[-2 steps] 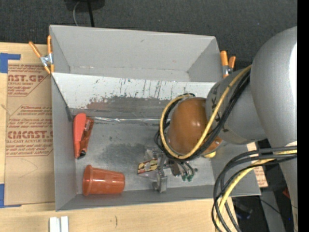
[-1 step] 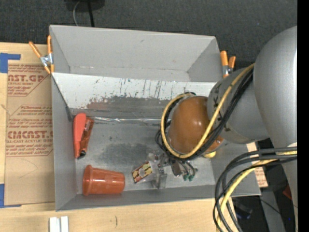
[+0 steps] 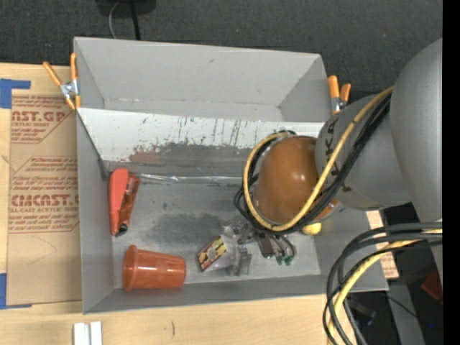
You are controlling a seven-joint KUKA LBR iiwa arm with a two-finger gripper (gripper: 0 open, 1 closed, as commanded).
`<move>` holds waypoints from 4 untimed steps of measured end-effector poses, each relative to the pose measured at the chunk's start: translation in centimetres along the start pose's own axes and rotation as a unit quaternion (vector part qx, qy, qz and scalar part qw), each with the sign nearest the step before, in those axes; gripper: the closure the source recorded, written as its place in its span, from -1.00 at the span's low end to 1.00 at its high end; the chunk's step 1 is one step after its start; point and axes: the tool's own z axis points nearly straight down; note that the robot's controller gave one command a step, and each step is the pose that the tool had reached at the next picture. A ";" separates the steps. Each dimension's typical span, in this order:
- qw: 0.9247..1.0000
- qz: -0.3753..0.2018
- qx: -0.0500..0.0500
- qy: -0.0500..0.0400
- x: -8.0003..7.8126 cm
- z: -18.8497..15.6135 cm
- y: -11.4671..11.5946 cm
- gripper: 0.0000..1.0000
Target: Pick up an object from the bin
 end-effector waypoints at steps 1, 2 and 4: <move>1.000 0.000 0.000 0.000 0.0 -1.5 0.0 1.00; 1.000 0.000 0.000 0.001 0.0 -3.1 0.0 1.00; 1.000 0.000 0.000 0.000 0.0 -6.0 0.0 1.00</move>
Offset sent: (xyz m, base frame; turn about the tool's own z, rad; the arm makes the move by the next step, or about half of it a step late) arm 0.0001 -0.0001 0.0166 0.0000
